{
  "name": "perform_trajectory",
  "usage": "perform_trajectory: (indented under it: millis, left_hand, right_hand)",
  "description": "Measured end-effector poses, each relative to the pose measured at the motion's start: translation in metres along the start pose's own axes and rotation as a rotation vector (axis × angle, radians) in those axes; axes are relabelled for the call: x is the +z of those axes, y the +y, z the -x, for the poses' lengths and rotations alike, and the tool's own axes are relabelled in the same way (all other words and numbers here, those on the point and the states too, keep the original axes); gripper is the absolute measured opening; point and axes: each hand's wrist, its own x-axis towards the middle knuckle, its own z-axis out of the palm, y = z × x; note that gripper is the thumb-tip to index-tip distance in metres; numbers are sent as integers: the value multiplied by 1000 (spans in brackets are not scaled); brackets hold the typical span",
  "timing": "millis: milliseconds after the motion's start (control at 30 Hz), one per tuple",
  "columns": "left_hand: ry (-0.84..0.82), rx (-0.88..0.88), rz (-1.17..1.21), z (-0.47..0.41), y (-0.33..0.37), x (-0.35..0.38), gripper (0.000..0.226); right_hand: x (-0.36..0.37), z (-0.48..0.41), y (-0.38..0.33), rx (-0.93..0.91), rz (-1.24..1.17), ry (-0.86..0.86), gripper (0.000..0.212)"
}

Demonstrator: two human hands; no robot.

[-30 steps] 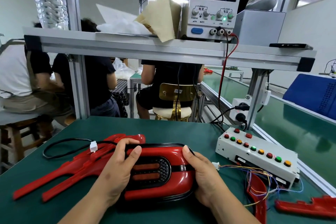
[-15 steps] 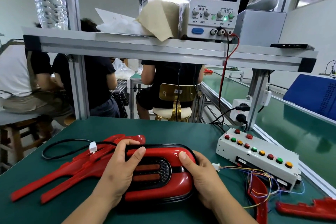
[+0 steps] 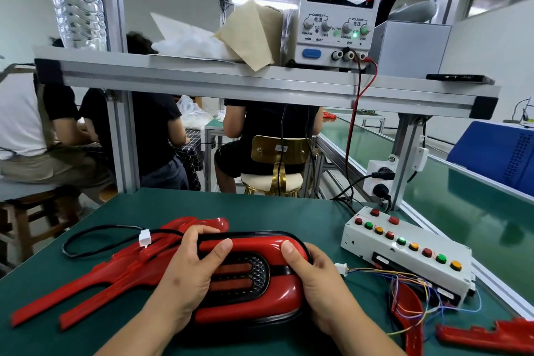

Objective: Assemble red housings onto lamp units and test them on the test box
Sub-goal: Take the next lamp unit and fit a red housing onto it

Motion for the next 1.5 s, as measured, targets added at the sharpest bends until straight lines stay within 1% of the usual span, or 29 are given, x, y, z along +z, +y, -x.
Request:
perform_trajectory:
  millis: [200, 300, 400, 467, 533, 600, 633, 667, 733, 800, 833, 867, 933, 967, 1000, 1100, 1133, 1167, 1233, 1333, 1400, 1500]
  left_hand:
    - [-3, -45, 33, 1, 1, -1, 40]
    - [9, -18, 0, 4, 1, 5, 36]
    - [43, -40, -22, 4, -1, 7, 33]
    - [38, -49, -59, 4, -1, 7, 44]
    - [35, -77, -55, 4, 0, 5, 62]
    - [22, -118, -59, 6, 0, -1, 84]
    - [8, -145, -67, 7, -1, -3, 91]
    - [-26, -176, -76, 9, -2, -5, 92]
    - [-134, -202, -102, 14, -1, -4, 78]
    - [-176, -200, -124, 18, 3, 0, 65]
    - [-160, -197, -157, 18, 0, 2, 63]
    - [-109, -184, -245, 17, -2, 3, 60]
    - [-13, -123, -501, 17, -1, 4, 51]
    - [-4, -102, -541, 17, 1, 4, 51]
    - [-39, -114, -493, 17, 4, 3, 54]
    - [-234, -263, -162, 17, 11, 0, 71]
    - [-280, -279, -128, 16, 10, -4, 77]
    - [-302, -278, -122, 15, 8, -7, 80]
    - [-294, -265, -119, 14, 9, -11, 79]
    - [-286, -220, -139, 12, 13, -15, 80]
    - [-295, -180, -164, 13, 15, -16, 84]
    - [-291, -134, -209, 14, 16, -15, 90]
  right_hand:
    - [4, 2, -1, 17, -17, 16, 52]
    - [5, 3, 1, 19, -15, 41, 50]
    - [5, 1, 2, 21, -12, 67, 55]
    - [5, 0, 1, 40, -13, 75, 61]
    - [5, 0, 0, 59, -23, 95, 64]
    - [4, -1, -1, 79, -57, 121, 63]
    - [3, -2, -2, 91, -81, 132, 62]
    - [1, -2, -3, 99, -104, 141, 60]
    - [-1, -3, -5, 98, -133, 148, 55]
    - [-2, -3, -8, 76, -143, 146, 51]
    - [-2, -3, -9, 65, -146, 144, 50]
    - [-2, -3, -10, 56, -145, 141, 49]
    - [-3, -4, -10, 46, -129, 135, 52]
    - [-3, -5, -10, 47, -119, 125, 55]
    - [-3, -5, -10, 51, -113, 108, 57]
    - [-6, -8, -10, 67, -106, 59, 65]
    - [-8, -8, -11, 75, -106, 30, 67]
    - [-10, -7, -11, 81, -109, -12, 68]
    - [-17, -6, -14, 112, -115, -121, 68]
    - [-29, -5, -14, 176, -92, -303, 76]
    - [-31, -5, -13, 181, -76, -341, 76]
    - [-29, -4, -12, 134, -71, -317, 72]
